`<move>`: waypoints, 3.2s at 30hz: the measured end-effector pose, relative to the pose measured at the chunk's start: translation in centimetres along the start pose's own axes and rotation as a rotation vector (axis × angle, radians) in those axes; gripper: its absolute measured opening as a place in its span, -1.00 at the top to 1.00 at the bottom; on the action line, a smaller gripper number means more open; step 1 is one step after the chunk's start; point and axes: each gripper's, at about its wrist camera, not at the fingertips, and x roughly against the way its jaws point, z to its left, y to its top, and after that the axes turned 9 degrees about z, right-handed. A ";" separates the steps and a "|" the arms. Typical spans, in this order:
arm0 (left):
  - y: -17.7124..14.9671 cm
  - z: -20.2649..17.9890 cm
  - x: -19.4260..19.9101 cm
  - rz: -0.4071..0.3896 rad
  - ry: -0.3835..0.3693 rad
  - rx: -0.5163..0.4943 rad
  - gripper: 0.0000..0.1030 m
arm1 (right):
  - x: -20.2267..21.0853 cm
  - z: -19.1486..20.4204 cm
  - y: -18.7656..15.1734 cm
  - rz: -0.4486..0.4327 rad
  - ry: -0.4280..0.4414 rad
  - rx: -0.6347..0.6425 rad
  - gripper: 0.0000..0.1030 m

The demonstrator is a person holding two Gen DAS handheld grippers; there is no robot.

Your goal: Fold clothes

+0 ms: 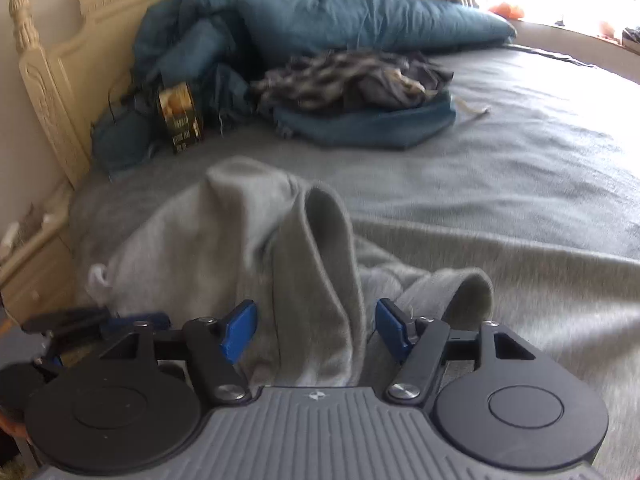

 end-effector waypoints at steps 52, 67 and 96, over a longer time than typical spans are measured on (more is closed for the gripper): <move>0.2 0.1 -0.8 -0.018 -0.005 0.004 -0.30 | 0.8 -9.5 -3.8 0.105 0.210 -0.613 0.19; 1.3 -1.4 3.9 -0.123 -0.055 0.021 -0.35 | 7.7 -9.9 1.7 0.012 0.131 -0.476 0.57; 1.7 -4.1 -0.7 0.003 0.024 0.003 -0.36 | 16.0 -27.0 -1.2 -0.009 -0.045 -0.591 0.58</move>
